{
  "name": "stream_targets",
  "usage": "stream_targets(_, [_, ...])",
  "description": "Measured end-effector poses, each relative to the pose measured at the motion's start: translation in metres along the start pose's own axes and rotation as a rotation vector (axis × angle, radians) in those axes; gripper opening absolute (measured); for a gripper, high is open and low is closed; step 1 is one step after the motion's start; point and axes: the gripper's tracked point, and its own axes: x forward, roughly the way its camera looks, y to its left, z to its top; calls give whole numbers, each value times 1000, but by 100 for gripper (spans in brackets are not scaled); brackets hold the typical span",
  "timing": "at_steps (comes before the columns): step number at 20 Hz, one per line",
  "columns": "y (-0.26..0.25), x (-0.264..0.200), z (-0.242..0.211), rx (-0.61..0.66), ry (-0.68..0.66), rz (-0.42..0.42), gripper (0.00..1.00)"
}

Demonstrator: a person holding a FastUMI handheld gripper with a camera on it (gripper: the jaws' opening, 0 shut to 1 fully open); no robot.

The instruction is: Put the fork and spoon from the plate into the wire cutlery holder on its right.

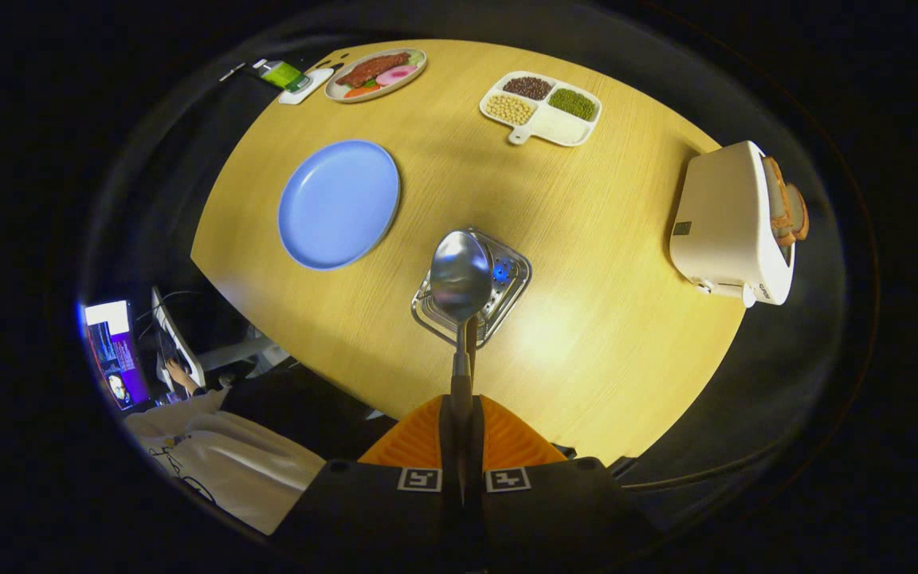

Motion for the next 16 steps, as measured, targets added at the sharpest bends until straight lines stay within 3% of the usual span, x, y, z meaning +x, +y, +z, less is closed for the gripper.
stream_targets(6, [-14, 17, 4, -14, 154, 6, 5])
stream_targets(13, [-13, 30, 16, -43, 209, 0, 6])
stream_targets(15, [-14, 31, 20, -30, 195, 0, 12])
stream_targets(16, [-13, 31, 22, -21, 174, 5, 23])
